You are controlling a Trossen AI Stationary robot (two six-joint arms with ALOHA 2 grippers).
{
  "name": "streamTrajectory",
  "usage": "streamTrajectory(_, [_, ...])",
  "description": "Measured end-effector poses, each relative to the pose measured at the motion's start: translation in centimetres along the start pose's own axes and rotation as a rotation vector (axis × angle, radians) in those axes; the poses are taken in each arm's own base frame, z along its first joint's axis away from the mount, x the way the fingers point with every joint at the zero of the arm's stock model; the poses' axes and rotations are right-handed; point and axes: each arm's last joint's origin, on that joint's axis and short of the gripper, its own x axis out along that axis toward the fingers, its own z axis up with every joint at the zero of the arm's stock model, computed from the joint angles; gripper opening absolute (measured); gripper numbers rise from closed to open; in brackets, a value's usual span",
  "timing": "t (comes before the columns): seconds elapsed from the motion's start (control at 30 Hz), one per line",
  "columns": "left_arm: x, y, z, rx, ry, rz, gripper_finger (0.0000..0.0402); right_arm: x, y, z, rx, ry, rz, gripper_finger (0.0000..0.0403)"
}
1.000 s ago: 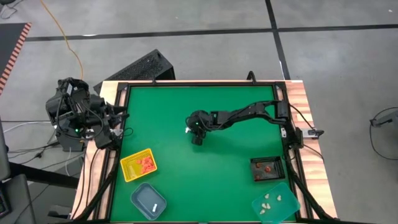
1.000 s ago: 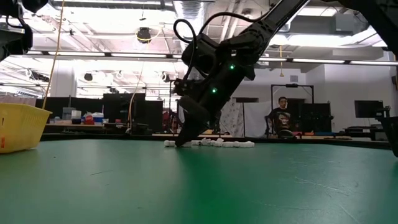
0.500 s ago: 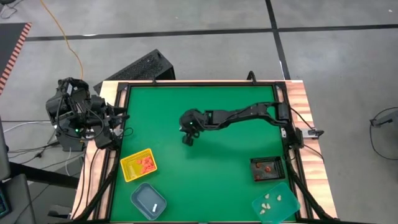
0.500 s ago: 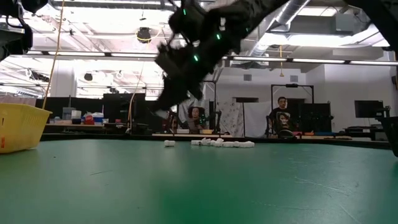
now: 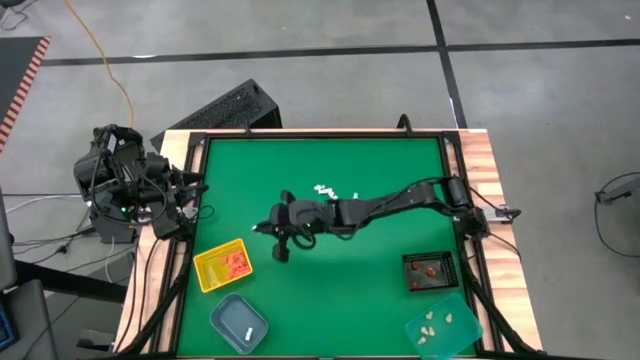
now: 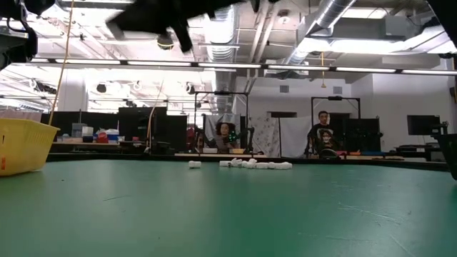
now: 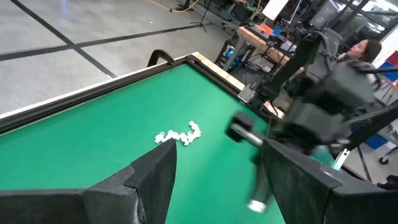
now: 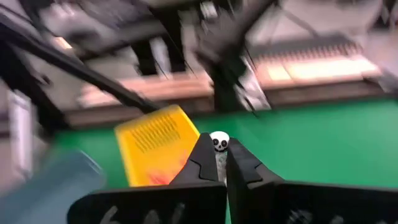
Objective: Sort Halloween decoration
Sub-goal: Put the white skeleton model into the blue bin
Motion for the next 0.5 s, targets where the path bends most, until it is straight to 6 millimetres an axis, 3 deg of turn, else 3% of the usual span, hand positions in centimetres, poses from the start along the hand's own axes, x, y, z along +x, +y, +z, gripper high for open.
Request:
streamTrajectory(0.27, [0.0, 0.0, 0.0, -0.001, 0.0, 0.0, 0.0226, -1.0, 4.7, 1.0, 0.016, -0.176, 0.08, 0.0004])
streamTrajectory(0.5, [0.0, 0.0, 0.0, 0.0, 0.0, 0.0, 0.0226, -1.7, 7.5, 1.0, 0.018, -0.216, 0.166, 0.0004])
